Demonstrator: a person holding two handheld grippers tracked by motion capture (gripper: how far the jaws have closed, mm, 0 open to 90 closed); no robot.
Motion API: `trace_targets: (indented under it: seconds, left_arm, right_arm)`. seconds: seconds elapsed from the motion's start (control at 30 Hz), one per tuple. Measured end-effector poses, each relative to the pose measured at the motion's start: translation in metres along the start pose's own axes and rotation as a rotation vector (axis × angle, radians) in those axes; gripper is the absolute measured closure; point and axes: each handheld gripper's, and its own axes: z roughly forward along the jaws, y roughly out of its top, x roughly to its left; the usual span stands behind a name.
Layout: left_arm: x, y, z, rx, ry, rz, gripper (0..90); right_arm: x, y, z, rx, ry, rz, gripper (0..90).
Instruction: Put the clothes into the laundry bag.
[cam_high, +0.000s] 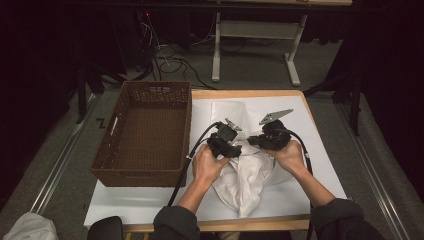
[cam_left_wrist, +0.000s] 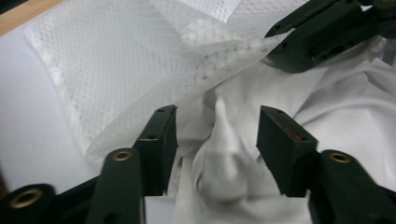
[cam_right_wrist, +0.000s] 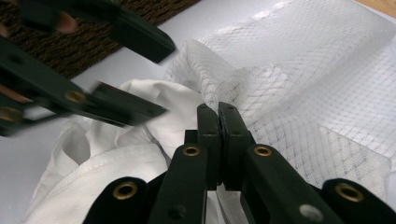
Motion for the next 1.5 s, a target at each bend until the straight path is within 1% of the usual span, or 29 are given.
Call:
trace_targets:
  seconds: [0.07,0.13,0.2,0.23,0.3,0.33,0.37,0.43,0.47,0.5,0.6,0.67,0.7,0.73,0.8,0.9,0.97,1.0,1.07,1.13,1.17,1.2,1.23,1.27,1.3,1.33,1.4,1.43,1.5]
  left_arm:
    - [0.003,-0.003,-0.003,0.023,0.003,-0.013,42.5]
    - [0.006,-0.007,-0.001,0.043,-0.001,-0.027,40.8]
    - [0.007,-0.013,0.004,0.049,-0.028,-0.062,40.3]
    - [0.008,-0.015,0.009,0.063,-0.047,-0.080,40.3]
    - [0.008,-0.019,0.020,0.093,-0.065,-0.101,40.1]
    - [0.008,-0.020,0.024,0.104,-0.073,-0.112,40.3]
    - [0.009,-0.021,0.030,0.107,-0.088,-0.134,40.4]
    - [0.013,-0.022,0.037,0.103,-0.113,-0.171,41.5]
    - [0.014,-0.022,0.040,0.096,-0.123,-0.177,44.5]
    - [0.014,-0.022,0.041,0.089,-0.134,-0.182,49.7]
    - [0.011,-0.022,0.043,0.098,-0.115,-0.142,71.5]
    - [0.009,-0.023,0.041,0.097,-0.109,-0.117,80.0]
    - [0.008,-0.023,0.038,0.088,-0.108,-0.105,81.5]
    - [0.006,-0.023,0.035,0.083,-0.106,-0.084,82.3]
    - [0.001,-0.022,0.028,0.061,-0.106,-0.054,82.9]
    - [-0.006,-0.018,0.019,0.042,-0.111,-0.002,83.1]
    - [-0.010,-0.016,0.015,0.025,-0.115,0.020,83.1]
    - [-0.012,-0.014,0.013,0.019,-0.119,0.030,83.1]
    - [-0.014,-0.011,0.013,0.013,-0.122,0.044,83.1]
    - [-0.013,-0.008,0.019,0.028,-0.094,0.043,83.0]
    - [-0.011,-0.006,0.024,0.039,-0.080,0.032,83.0]
    - [-0.008,-0.004,0.030,0.051,-0.072,0.013,83.0]
    - [-0.005,-0.003,0.037,0.052,-0.056,-0.015,83.0]
    - [-0.002,-0.002,0.043,0.053,-0.051,-0.042,82.9]
    - [0.000,-0.001,0.047,0.047,-0.038,-0.062,82.8]
    - [0.001,0.000,0.049,0.040,-0.020,-0.070,82.6]
    - [-0.001,0.003,0.051,0.038,0.013,-0.062,81.7]
    - [-0.003,0.004,0.050,0.042,0.025,-0.051,80.7]
    - [-0.006,0.004,0.047,0.043,0.031,-0.033,76.3]
  right_arm:
    - [0.000,0.000,0.000,0.000,0.000,0.005,90.0]
    - [0.000,0.000,0.000,0.001,-0.004,0.004,90.0]
    - [0.000,0.001,-0.001,0.004,-0.008,-0.001,90.0]
    - [0.000,0.001,-0.001,0.003,-0.008,0.000,90.0]
    - [0.000,0.001,-0.001,0.007,-0.009,0.000,90.0]
    - [0.000,0.001,-0.001,0.006,-0.010,0.001,90.0]
    - [0.000,0.001,-0.001,0.006,-0.011,0.001,90.0]
    - [0.000,0.001,-0.001,0.009,-0.013,-0.001,90.0]
    - [0.000,0.001,-0.001,0.009,-0.015,-0.003,90.0]
    - [0.000,0.001,-0.001,0.008,-0.015,-0.005,90.0]
    - [-0.002,0.001,0.001,0.013,-0.014,0.006,90.0]
    - [-0.002,0.001,0.002,0.011,-0.012,0.009,90.0]
    - [-0.002,0.002,0.002,0.009,-0.011,0.004,90.0]
    - [-0.001,0.002,0.002,0.011,-0.014,0.004,90.0]
    - [0.000,0.005,0.003,0.004,-0.010,0.005,90.0]
    - [0.003,0.010,0.004,-0.001,-0.013,-0.012,90.0]
    - [0.006,0.014,0.004,0.000,-0.013,-0.027,90.0]
    - [0.009,0.016,0.004,-0.003,-0.013,-0.023,90.0]
    - [0.011,0.018,0.003,-0.007,-0.007,-0.034,90.0]
    - [0.013,0.018,0.002,-0.013,-0.003,-0.051,90.0]
    - [0.015,0.018,0.001,-0.013,0.003,-0.056,90.0]
    - [0.017,0.018,-0.001,-0.015,0.011,-0.066,90.0]
    - [0.019,0.017,-0.002,-0.016,0.019,-0.068,90.0]
    - [0.020,0.015,-0.003,-0.015,0.023,-0.075,90.0]
    - [0.022,0.013,-0.003,-0.015,0.024,-0.081,90.0]
    - [0.021,0.010,-0.003,-0.005,0.020,-0.086,90.0]
    - [0.018,0.004,-0.002,0.005,0.020,-0.072,90.0]
    - [0.015,0.001,-0.001,0.005,0.022,-0.064,90.0]
    - [0.012,-0.003,-0.001,0.004,0.029,-0.036,90.0]
